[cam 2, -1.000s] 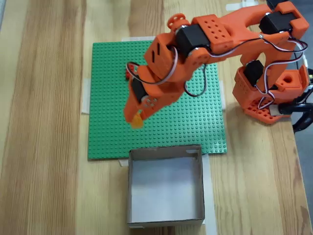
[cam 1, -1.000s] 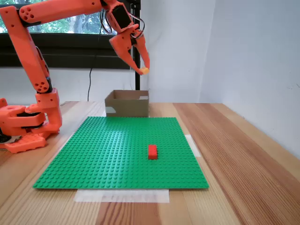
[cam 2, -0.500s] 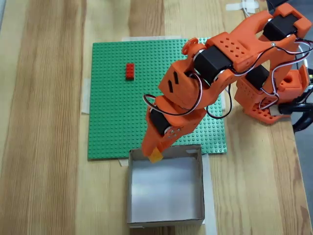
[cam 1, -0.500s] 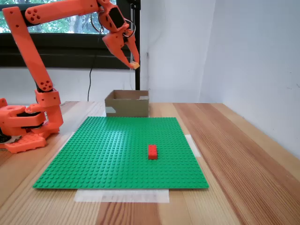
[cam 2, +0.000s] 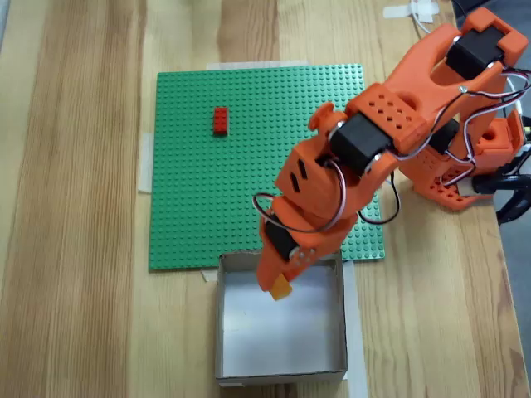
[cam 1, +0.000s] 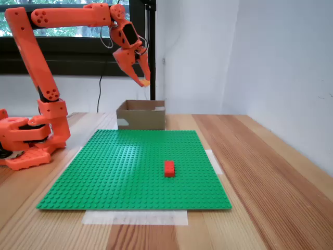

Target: Pick the yellow lego block and put it in the box.

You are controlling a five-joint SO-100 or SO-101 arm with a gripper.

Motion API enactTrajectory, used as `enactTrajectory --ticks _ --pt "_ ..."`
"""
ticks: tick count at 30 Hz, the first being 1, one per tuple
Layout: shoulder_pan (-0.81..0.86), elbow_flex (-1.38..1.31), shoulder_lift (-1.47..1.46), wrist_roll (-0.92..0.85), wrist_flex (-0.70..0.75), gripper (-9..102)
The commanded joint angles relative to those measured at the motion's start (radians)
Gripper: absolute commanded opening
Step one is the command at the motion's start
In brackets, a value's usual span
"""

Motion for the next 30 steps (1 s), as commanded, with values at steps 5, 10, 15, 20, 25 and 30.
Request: enactTrajectory --ticks 5,10,15,20,25,30 --pt "-0.026 -0.077 -0.13 0.037 0.075 2" --pt "-0.009 -0.084 -0.199 0.041 0.052 2" --pt "0.002 -0.118 -0.264 0.052 0.052 2" --pt "0.008 -0.144 -0.324 0.058 0.028 2" --pt "-0.002 -0.195 -0.407 0.074 0.035 2" --pt "-0.006 -0.215 -0.465 0.08 0.041 2"
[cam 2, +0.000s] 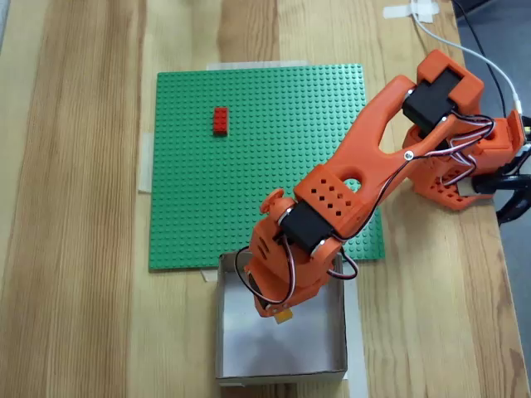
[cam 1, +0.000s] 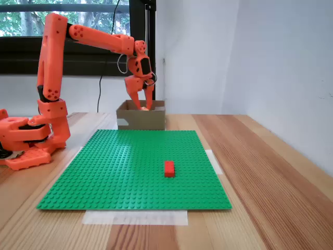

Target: Pick the yellow lego block and put it in the box.

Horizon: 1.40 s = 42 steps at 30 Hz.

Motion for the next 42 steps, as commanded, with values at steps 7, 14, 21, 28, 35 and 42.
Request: enactTrajectory --ticks 7,14,21,28,35,42 --pt "-0.006 -0.011 -0.044 -0.014 -0.012 2" --pt "-0.028 0.029 -0.049 -0.011 -0.051 2" --pt "-0.04 0.029 -0.075 -0.011 -0.075 2" --pt "-0.055 0.041 -0.078 -0.015 -0.1 11" --pt "-0.072 0.041 -0.057 0.017 -0.083 18" --pt "-0.043 0.057 0.072 0.008 -0.077 19"
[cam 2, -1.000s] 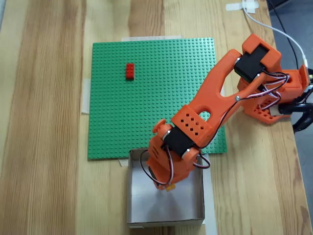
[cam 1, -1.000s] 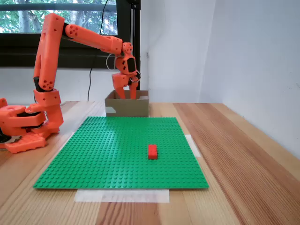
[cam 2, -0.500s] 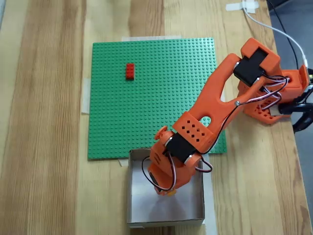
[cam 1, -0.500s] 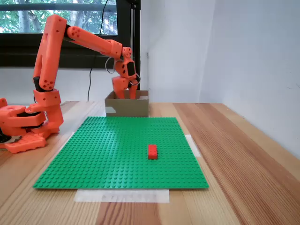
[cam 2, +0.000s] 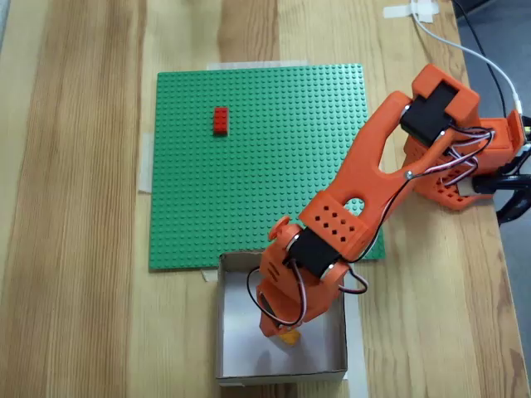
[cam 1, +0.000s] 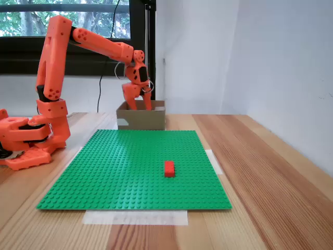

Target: Pick the yellow lego block and put it in the box.

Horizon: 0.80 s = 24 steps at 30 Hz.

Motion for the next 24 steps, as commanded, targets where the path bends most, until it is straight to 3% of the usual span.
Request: enactTrajectory --ticks 1,13,24 --pt "0.028 0.011 0.135 -0.009 0.002 19" --pt "0.166 0.212 0.595 -0.118 -0.057 15" --pt "0.41 0.52 0.982 -0.221 -0.141 9"
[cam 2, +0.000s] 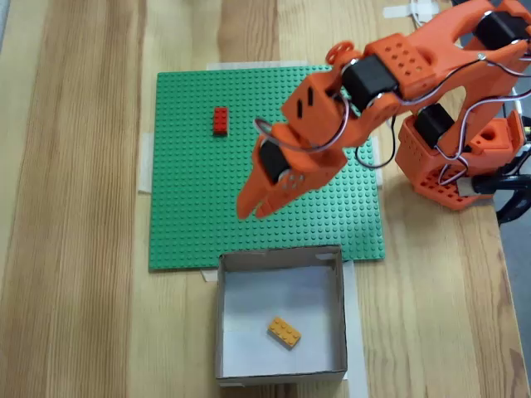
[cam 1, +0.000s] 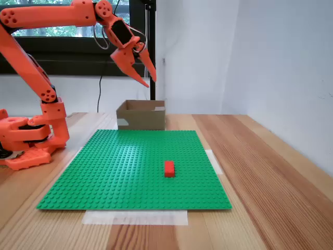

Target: Pick the yellow lego block and put it in the box.

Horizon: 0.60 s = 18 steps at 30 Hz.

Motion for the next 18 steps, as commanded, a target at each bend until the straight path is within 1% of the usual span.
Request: enactTrajectory --ticks 1,7,12,18 --pt "0.086 0.038 0.115 -0.011 -0.017 8" --pt "0.224 0.091 0.249 -0.04 0.043 5" --pt "0.331 0.222 0.407 -0.089 0.009 2" --pt "0.4 0.419 0.634 -0.092 0.012 0"
